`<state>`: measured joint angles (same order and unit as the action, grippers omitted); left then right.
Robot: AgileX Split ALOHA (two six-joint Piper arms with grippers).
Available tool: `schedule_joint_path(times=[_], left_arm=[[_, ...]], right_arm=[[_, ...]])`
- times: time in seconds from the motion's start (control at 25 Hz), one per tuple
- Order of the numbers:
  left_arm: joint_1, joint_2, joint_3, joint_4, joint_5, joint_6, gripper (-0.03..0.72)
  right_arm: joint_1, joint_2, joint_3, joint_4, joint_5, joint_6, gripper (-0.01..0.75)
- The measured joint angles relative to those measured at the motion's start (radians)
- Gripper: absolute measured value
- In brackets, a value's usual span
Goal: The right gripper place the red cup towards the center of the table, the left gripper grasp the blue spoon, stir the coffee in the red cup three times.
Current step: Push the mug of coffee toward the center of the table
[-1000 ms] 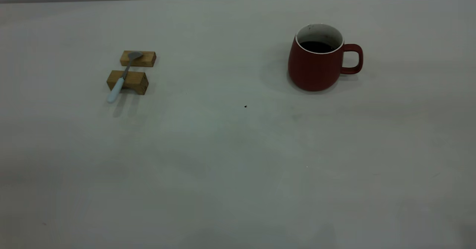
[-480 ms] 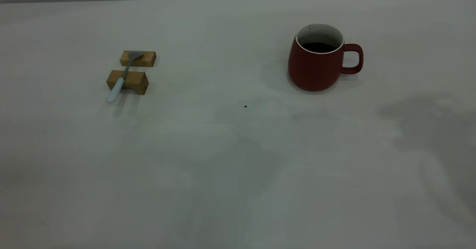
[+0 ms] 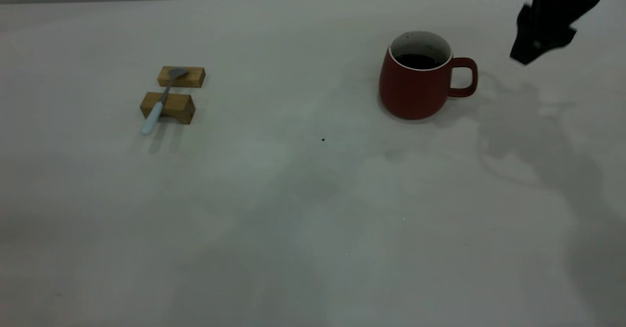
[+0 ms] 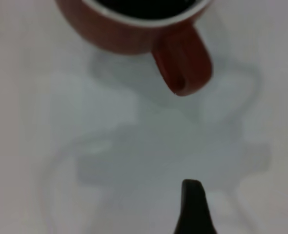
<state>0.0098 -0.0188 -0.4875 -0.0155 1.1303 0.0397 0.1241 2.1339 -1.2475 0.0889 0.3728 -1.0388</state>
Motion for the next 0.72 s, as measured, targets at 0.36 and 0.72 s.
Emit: schedule_joint_path(times=[0.36, 0.72], left_arm=[[0.0, 0.0, 0.0, 0.0, 0.0, 0.0, 0.434], [0.0, 0.0, 0.0, 0.0, 0.0, 0.0, 0.434]], right_arm=[[-0.023, 0.193, -0.147, 0.292, -0.031, -0.473, 0.574], [-0.023, 0.265, -0.18, 0.721, 0.058, -0.905, 0.574]])
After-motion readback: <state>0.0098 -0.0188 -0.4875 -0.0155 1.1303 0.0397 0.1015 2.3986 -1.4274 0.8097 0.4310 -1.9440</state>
